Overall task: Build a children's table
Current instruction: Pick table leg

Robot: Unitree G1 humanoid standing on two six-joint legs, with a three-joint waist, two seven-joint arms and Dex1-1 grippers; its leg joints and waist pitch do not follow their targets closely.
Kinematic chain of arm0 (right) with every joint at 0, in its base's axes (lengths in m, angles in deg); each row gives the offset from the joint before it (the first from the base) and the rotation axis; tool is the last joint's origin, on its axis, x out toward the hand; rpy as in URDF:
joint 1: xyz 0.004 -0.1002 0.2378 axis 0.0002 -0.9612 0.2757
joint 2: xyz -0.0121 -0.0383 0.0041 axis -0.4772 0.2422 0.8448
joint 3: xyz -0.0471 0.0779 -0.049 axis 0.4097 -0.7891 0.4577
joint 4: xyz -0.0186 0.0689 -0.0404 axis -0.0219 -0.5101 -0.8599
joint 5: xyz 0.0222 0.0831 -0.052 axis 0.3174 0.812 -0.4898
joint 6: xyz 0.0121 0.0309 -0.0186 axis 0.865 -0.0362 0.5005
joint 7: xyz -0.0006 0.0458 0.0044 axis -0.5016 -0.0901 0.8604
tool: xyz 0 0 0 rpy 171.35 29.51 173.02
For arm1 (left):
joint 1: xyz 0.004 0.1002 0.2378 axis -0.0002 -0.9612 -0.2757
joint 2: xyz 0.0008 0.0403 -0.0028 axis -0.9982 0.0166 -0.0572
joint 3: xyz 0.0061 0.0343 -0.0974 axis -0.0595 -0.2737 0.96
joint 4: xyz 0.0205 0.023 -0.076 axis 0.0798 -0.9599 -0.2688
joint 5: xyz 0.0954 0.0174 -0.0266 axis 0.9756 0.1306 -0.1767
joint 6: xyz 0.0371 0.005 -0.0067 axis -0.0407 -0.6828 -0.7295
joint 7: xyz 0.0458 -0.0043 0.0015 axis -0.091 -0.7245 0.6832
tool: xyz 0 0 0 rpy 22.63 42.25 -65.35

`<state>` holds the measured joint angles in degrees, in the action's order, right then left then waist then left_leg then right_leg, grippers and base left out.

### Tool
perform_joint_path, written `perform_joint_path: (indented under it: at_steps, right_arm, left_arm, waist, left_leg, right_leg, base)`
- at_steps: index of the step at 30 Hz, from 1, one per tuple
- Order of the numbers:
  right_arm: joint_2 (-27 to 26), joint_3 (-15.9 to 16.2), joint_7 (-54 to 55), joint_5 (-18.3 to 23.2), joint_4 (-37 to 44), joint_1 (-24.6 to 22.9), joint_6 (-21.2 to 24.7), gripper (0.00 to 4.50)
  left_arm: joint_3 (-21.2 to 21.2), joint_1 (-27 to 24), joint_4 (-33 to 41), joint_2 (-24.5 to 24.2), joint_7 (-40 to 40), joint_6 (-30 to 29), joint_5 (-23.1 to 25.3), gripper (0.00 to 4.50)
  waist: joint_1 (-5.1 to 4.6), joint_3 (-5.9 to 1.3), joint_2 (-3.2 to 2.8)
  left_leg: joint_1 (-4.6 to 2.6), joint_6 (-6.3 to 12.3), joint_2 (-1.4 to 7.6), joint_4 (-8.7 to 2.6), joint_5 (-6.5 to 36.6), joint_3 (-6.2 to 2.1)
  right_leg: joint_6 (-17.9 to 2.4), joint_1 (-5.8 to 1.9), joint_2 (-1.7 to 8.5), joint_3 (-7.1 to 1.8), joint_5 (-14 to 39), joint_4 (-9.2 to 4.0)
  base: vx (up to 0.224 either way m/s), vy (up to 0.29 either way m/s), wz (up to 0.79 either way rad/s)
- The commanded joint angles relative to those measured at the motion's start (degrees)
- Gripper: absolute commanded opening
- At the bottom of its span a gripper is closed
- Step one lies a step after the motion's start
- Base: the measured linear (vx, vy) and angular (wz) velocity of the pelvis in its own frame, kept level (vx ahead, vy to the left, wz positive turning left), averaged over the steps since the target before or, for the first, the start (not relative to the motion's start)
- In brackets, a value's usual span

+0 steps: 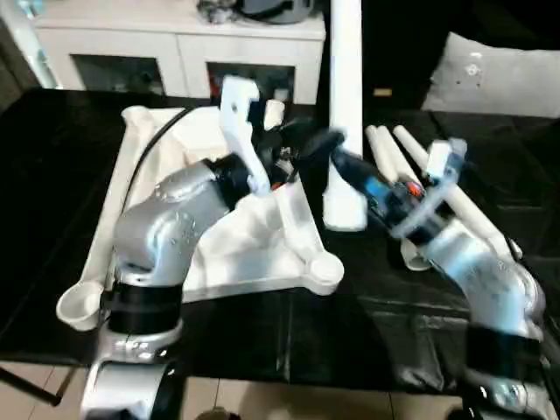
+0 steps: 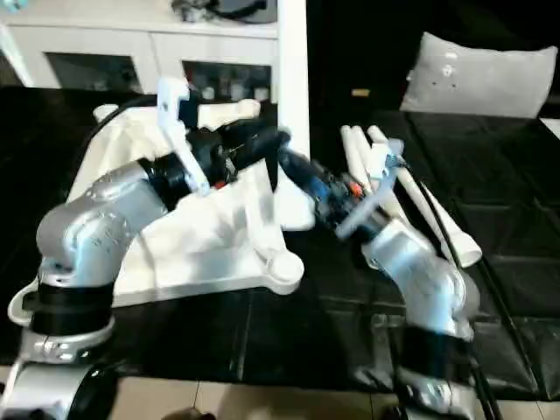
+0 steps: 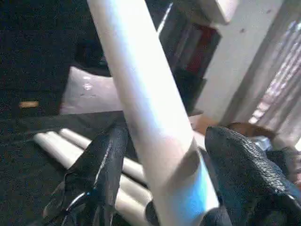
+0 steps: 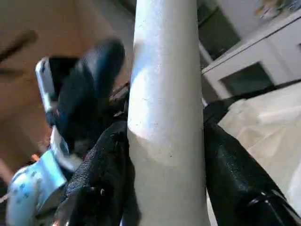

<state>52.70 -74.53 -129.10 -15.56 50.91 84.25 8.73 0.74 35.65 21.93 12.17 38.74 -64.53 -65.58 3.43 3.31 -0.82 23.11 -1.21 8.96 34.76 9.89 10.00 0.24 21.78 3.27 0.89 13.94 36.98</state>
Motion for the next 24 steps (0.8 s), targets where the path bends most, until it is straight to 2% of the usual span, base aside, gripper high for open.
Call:
perform_joint_path:
  at_steps: [1,10,11,12,14,16,17,18,24]
  right_arm:
    - [1.2,0.4,-0.7,1.7,2.5,0.0,0.5,1.93]
    - [2.0,1.0,-0.2,1.2,2.5,-0.1,-0.7,1.93]
    - [2.1,2.0,1.3,-1.6,1.8,0.1,-3.0,1.93]
    - [2.0,2.3,1.6,-2.0,1.8,0.0,-3.3,1.93]
    - [2.1,4.1,2.4,-4.7,2.2,-0.2,-5.4,1.93]
    - [2.9,8.8,2.3,-9.7,3.3,-1.1,-8.2,1.93]
    - [2.9,8.8,2.3,-9.7,3.3,-1.1,-8.2,1.93]
    - [2.5,10.2,2.4,-10.7,3.7,-1.5,-9.1,1.93]
    - [1.7,12.1,3.0,-12.3,3.5,-2.4,-12.1,1.93]
  left_arm:
    - [0.1,1.0,2.3,0.0,-0.8,-1.7,-2.5,3.34]
    - [0.2,1.1,2.9,-0.2,0.1,-3.2,-4.0,3.34]
    - [-0.4,1.1,2.9,-0.6,0.5,-2.5,-3.1,3.34]
    - [-0.5,1.0,3.0,-0.6,0.5,-2.3,-3.1,3.34]
    - [-0.7,0.8,3.1,-0.3,1.2,-1.6,-2.8,3.34]
    - [-1.7,0.8,3.1,0.1,2.5,0.2,-0.9,2.78]
    - [-1.7,0.8,3.1,0.1,2.5,0.2,-0.9,2.64]
    - [-2.2,0.7,3.1,0.8,3.1,1.1,-0.3,2.64]
    - [-2.6,0.5,3.6,2.2,4.6,1.8,-0.6,2.64]
  waist:
    - [0.17,-3.74,0.41]
    - [0.12,-3.77,0.48]
    - [0.13,-3.77,0.50]
    - [0.09,-3.70,0.29]
    - [0.07,-3.72,0.57]
    - [0.04,-3.71,0.58]
    - [0.02,-3.71,0.52]
    - [0.04,-3.75,0.30]
    - [-0.04,-3.75,0.52]
  left_leg:
    - [-1.55,1.15,3.49,-3.82,6.8,-1.21]
    - [-1.40,1.09,3.36,-3.74,5.7,-1.18]
    - [-1.38,1.05,3.41,-3.77,5.6,-1.21]
    - [-1.43,0.74,3.41,-3.82,5.8,-1.21]
    - [-1.40,0.39,3.47,-3.86,6.3,-1.20]
    - [-1.38,0.10,3.48,-3.87,6.1,-1.20]
    - [-1.42,0.13,3.50,-3.89,5.9,-1.23]
    - [-1.43,0.19,3.47,-3.85,6.0,-1.25]
    - [-1.31,1.20,3.53,-3.85,6.0,-1.26]
  right_leg:
    - [-13.6,-2.28,4.26,-1.92,3.6,-5.08]
    - [-12.6,-2.26,4.23,-1.94,2.8,-5.16]
    - [-12.6,-2.24,4.27,-1.91,2.8,-5.12]
    - [-12.4,-2.11,4.22,-1.91,3.1,-5.16]
    - [-12.2,-2.17,4.29,-1.93,3.7,-5.25]
    - [-11.9,-2.22,4.23,-1.95,3.2,-5.22]
    - [-11.6,-2.23,4.19,-1.98,2.6,-5.17]
    - [-11.6,-2.20,4.21,-1.99,2.3,-5.11]
    - [-12.5,-2.31,4.24,-1.97,0.5,-5.07]
  base:
    - [0.000,0.000,0.00]
    - [0.000,0.000,0.00]
    - [0.000,0.000,0.00]
    - [0.000,0.000,0.00]
    - [0.000,0.000,0.00]
    - [0.000,0.000,0.00]
    - [0.000,0.000,0.00]
    - [0.000,0.000,0.00]
    - [0.000,0.000,0.00]
